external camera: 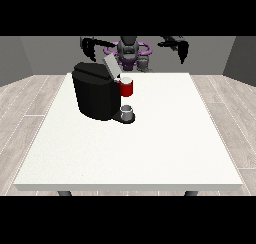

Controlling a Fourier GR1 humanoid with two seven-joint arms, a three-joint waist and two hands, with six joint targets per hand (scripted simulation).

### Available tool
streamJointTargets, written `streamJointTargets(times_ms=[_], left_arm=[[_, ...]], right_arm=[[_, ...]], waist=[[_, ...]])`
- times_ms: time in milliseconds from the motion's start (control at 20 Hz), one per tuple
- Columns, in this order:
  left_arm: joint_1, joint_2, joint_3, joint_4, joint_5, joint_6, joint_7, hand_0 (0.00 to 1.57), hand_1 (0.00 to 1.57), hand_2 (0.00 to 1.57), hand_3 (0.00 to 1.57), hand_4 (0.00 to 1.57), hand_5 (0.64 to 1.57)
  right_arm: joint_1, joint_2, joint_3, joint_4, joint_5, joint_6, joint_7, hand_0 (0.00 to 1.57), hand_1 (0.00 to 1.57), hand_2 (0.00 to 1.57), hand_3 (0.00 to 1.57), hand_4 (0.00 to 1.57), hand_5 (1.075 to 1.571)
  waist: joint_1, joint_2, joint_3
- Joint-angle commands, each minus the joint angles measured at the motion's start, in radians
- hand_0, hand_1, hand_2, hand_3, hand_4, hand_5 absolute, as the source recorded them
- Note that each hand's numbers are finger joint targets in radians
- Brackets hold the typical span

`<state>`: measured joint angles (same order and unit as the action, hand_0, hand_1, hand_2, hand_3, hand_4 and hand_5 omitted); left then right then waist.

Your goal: Insert the coffee pod into the coffee machine and close the lid

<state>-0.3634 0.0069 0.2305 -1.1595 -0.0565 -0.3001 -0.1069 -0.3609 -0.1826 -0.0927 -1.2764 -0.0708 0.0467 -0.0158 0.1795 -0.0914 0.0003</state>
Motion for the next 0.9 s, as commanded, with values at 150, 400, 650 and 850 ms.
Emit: streamJointTargets(times_ms=[150, 400, 650, 850], left_arm=[[0.07, 0.028, -0.04, -0.111, 0.004, 0.062, -0.013, 0.0, 0.0, 0.0, 0.0, 0.0, 1.571], [0.123, 0.046, -0.044, -0.163, 0.053, 0.032, 0.0, 0.0, 0.0, 0.0, 0.0, 0.0, 1.571], [0.135, 0.043, -0.063, -0.227, 0.059, 0.082, 0.053, 0.0, 0.0, 0.0, 0.0, 0.0, 1.571], [0.086, 0.1, 0.007, -0.174, 0.102, 0.083, 0.035, 0.0, 0.0, 0.0, 0.0, 0.0, 1.571]], right_arm=[[-0.136, 0.001, -0.008, 0.074, 0.006, 0.01, -0.003, 0.0, 0.0, 0.0, 0.0, 0.0, 1.571], [-0.152, -0.012, -0.01, 0.139, 0.018, 0.043, -0.026, 0.0, 0.0, 0.0, 0.0, 0.0, 1.571], [-0.2, 0.013, 0.015, 0.177, 0.062, 0.024, -0.037, 0.0, 0.0, 0.0, 0.0, 0.0, 1.571], [-0.229, 0.044, 0.032, 0.157, 0.06, 0.024, -0.002, 0.0, 0.0, 0.0, 0.0, 0.0, 1.571]], waist=[[-0.038, 0.088, -0.0003], [-0.043, 0.106, -0.0003], [-0.056, 0.105, -0.0003], [-0.095, 0.131, -0.0004]])
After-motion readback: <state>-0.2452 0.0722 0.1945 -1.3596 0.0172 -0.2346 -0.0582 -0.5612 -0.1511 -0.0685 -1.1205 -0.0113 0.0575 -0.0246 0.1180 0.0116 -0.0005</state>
